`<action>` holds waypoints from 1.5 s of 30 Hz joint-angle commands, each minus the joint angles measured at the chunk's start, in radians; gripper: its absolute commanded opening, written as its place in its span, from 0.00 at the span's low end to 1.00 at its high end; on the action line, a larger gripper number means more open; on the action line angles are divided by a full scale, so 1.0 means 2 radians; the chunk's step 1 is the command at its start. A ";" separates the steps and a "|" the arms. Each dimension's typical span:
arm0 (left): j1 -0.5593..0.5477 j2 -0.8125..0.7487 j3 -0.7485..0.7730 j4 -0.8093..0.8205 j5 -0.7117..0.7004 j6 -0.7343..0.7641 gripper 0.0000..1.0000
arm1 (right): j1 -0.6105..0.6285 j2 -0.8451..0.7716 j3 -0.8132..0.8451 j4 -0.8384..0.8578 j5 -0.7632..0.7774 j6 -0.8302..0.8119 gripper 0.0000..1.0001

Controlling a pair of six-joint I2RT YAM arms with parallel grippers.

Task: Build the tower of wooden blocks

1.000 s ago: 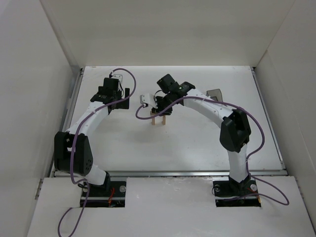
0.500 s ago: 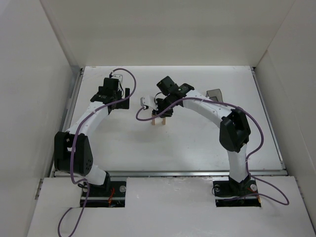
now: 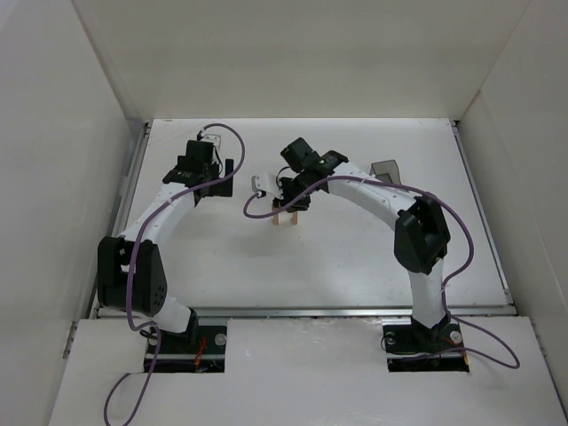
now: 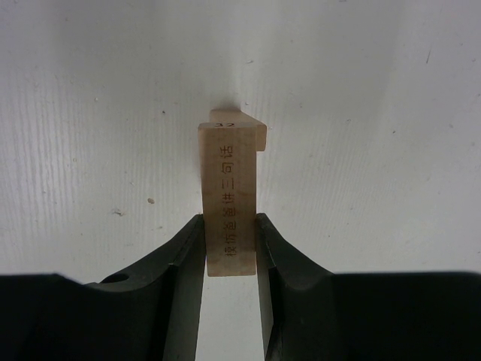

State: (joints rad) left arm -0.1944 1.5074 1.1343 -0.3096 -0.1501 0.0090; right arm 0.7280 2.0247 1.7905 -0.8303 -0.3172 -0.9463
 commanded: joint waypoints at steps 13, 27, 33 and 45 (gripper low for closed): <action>0.001 -0.023 -0.006 0.013 0.006 -0.004 0.99 | 0.005 0.013 0.008 0.014 0.001 0.011 0.00; 0.001 -0.023 -0.006 0.013 0.006 -0.004 0.99 | 0.005 0.018 0.012 0.019 0.001 0.015 0.00; 0.001 -0.023 -0.010 0.013 0.006 -0.004 0.99 | 0.005 0.013 0.017 0.019 0.005 0.015 0.00; 0.001 -0.023 -0.010 0.013 0.011 -0.004 0.99 | 0.005 0.013 0.021 0.019 0.005 0.015 0.00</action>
State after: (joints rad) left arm -0.1944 1.5074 1.1210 -0.3027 -0.1345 0.0090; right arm 0.7280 2.0602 1.7916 -0.8219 -0.3016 -0.9203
